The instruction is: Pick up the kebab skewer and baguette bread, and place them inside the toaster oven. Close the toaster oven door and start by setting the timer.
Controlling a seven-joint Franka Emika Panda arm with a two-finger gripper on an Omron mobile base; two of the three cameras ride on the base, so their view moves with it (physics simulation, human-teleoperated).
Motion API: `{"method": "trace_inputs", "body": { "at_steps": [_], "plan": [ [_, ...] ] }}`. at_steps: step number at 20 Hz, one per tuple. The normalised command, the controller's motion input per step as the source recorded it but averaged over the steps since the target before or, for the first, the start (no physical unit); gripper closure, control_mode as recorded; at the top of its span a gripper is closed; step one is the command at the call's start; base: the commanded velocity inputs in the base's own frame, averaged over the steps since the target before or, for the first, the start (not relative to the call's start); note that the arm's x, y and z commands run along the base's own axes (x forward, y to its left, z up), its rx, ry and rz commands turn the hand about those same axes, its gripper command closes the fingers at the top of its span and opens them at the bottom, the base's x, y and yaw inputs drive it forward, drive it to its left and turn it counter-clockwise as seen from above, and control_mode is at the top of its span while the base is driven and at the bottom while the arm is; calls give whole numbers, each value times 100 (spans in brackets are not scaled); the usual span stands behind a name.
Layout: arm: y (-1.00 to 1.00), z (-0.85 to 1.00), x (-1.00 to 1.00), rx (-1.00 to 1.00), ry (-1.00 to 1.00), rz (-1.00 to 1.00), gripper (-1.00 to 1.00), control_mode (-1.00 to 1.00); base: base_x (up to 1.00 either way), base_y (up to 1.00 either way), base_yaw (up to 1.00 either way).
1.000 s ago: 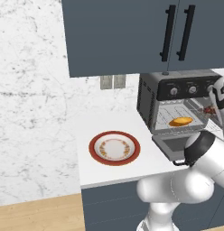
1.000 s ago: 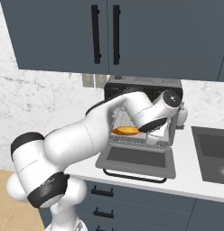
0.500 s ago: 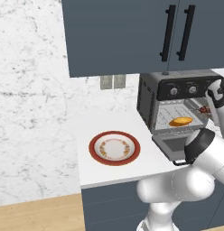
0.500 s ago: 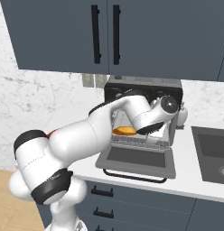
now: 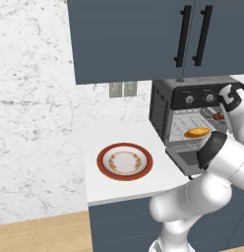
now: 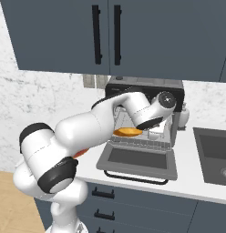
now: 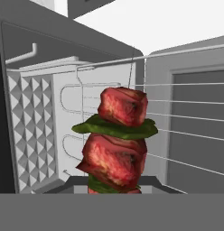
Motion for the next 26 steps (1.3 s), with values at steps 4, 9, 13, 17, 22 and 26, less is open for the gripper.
{"method": "trace_inputs", "body": {
  "at_steps": [4,9,13,17,22,26],
  "plan": [
    [0,-2,33,-5,0,0,100,-100,0,0,0],
    [-6,-11,25,-2,0,0,100,-100,0,0,0],
    [-3,-5,25,-3,0,0,100,-100,0,0,0],
    [0,0,21,-5,1,0,-100,-100,0,0,0],
    [0,0,8,-2,3,0,-100,-100,0,0,0],
    [0,0,0,0,0,0,-100,-100,0,0,0]
  ]
}}
